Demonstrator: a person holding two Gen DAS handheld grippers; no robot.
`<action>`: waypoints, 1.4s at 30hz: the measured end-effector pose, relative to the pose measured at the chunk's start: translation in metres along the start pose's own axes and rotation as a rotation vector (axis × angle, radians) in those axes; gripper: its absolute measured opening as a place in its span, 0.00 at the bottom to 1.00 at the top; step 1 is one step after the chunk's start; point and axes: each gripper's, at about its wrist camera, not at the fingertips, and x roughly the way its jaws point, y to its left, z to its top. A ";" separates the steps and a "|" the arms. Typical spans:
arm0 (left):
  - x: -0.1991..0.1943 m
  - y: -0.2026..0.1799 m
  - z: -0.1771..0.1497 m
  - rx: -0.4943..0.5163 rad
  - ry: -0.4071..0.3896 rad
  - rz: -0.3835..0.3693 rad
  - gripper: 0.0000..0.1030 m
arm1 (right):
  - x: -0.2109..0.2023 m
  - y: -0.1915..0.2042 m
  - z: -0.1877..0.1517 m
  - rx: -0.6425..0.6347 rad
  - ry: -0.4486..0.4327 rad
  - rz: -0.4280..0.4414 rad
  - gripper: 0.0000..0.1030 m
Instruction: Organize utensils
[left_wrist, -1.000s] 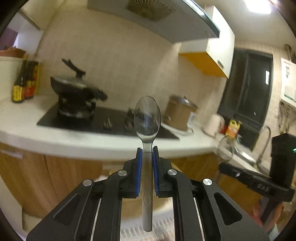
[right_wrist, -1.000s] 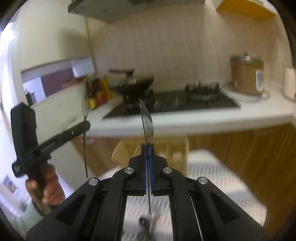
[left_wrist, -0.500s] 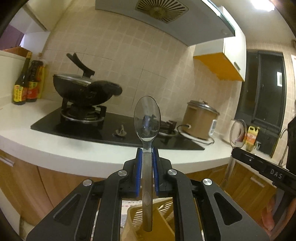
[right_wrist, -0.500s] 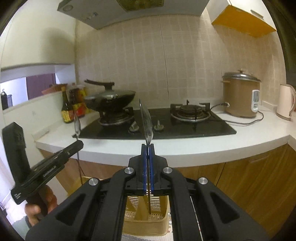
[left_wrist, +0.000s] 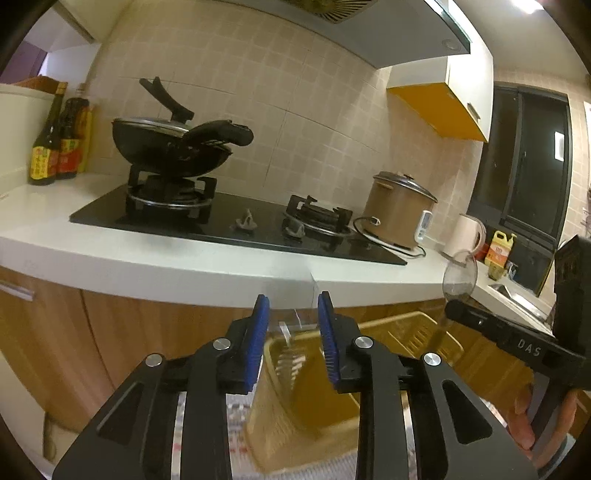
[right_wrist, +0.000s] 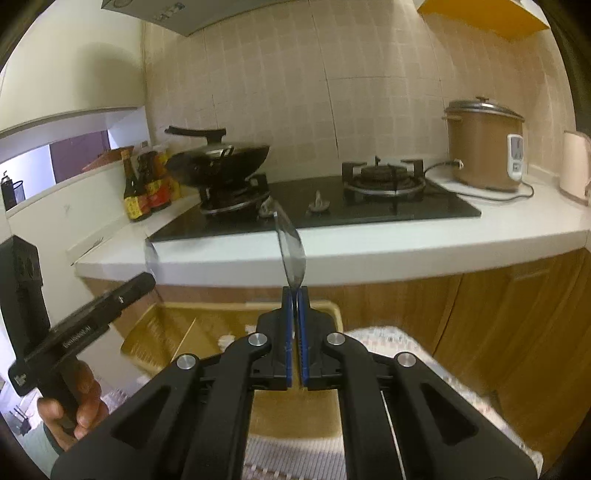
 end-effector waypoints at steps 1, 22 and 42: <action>-0.004 0.000 0.000 0.002 0.007 -0.010 0.30 | -0.005 0.000 -0.003 0.006 0.009 -0.001 0.06; -0.085 -0.014 -0.043 -0.030 0.469 -0.079 0.45 | -0.065 0.009 -0.046 0.097 0.385 0.095 0.41; -0.044 -0.035 -0.159 0.075 0.821 -0.068 0.47 | 0.018 0.024 -0.115 0.100 0.739 0.051 0.41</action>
